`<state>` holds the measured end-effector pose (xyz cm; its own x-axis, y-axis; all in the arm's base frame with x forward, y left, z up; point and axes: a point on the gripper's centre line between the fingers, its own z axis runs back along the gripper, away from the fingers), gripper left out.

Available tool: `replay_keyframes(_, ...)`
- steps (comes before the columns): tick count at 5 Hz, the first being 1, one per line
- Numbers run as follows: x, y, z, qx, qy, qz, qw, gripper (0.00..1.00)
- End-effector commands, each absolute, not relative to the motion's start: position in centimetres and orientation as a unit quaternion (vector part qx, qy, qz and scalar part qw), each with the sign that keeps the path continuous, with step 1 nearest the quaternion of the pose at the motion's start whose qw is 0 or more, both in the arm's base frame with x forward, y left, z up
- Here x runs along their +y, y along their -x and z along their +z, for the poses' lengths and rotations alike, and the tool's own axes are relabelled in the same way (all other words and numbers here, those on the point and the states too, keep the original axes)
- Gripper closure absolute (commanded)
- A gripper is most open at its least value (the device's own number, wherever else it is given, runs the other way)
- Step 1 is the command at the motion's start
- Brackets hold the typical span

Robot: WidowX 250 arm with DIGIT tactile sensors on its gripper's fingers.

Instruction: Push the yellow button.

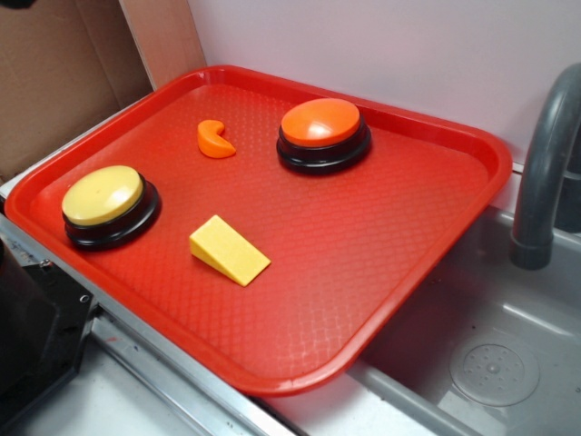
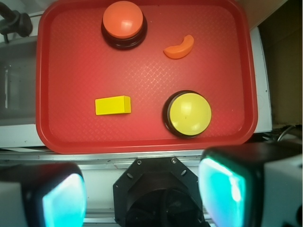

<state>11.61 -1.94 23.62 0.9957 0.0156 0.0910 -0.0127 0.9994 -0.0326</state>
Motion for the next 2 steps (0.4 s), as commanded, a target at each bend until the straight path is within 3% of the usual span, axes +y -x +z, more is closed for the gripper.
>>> replay_keyframes(1,-1.9,-11.6,23.6,-0.046,0.016,0.007,0.999,0.0)
replay_keyframes(2,2.7,-15.0,19.3,-0.037,-0.01,0.131,0.991,0.0)
